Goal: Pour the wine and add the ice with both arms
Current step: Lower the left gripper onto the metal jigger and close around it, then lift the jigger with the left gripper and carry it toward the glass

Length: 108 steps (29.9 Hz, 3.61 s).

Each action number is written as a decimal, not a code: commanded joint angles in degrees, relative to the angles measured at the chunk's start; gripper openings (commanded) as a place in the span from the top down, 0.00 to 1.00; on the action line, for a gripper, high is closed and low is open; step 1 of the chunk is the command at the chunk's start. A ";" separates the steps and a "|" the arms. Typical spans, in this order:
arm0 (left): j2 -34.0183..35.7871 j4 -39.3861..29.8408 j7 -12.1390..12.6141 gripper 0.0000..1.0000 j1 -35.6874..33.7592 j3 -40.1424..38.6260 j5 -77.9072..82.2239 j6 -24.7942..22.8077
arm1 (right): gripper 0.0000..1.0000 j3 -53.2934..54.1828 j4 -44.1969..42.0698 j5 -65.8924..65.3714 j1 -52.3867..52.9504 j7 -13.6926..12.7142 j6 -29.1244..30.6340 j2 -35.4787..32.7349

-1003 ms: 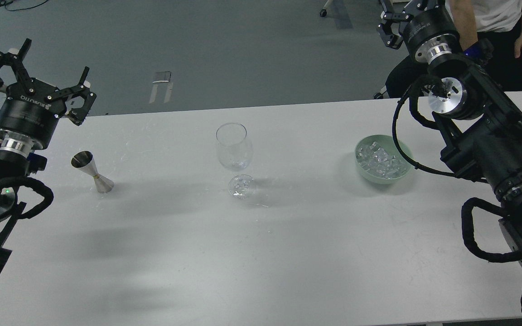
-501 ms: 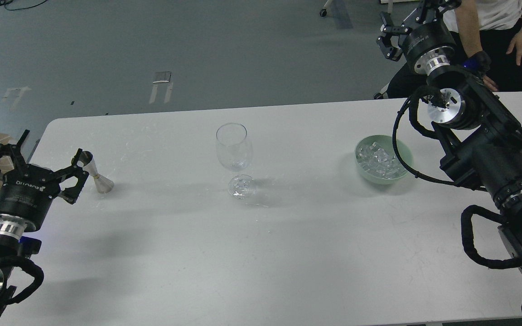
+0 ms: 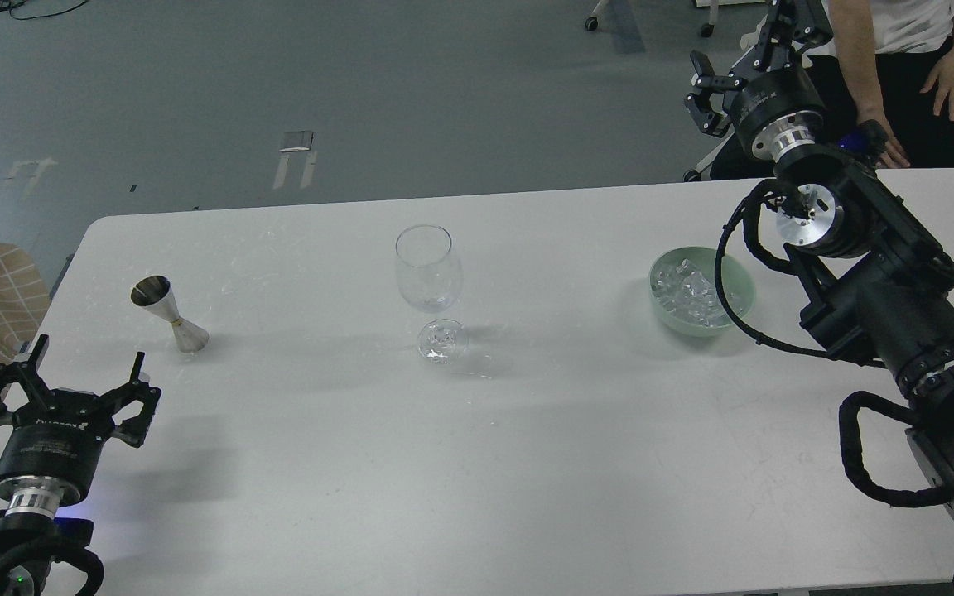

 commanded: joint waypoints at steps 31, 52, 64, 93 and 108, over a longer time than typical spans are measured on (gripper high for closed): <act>-8.01 24.58 4.96 0.42 -20.10 0.64 -0.60 2.87 | 0.00 0.04 -0.78 -0.25 -1.04 0.09 -6.70 -0.06; -8.62 26.87 7.06 0.39 -23.27 0.46 -1.12 2.87 | 0.00 0.04 -0.87 -0.25 -1.21 0.09 -7.67 -0.15; -9.33 31.09 7.24 0.39 -27.57 0.37 -1.74 3.22 | 0.00 0.13 -0.96 -0.25 -1.56 0.09 -7.67 -0.15; -9.33 36.98 7.68 0.66 -32.23 0.29 -4.28 1.47 | 0.00 0.04 -0.96 -0.25 -1.92 0.00 -7.67 -0.41; -9.41 36.28 7.68 0.81 -32.15 -1.47 -6.22 -4.60 | 0.00 0.04 -0.96 -0.16 -2.00 0.00 -7.59 -0.50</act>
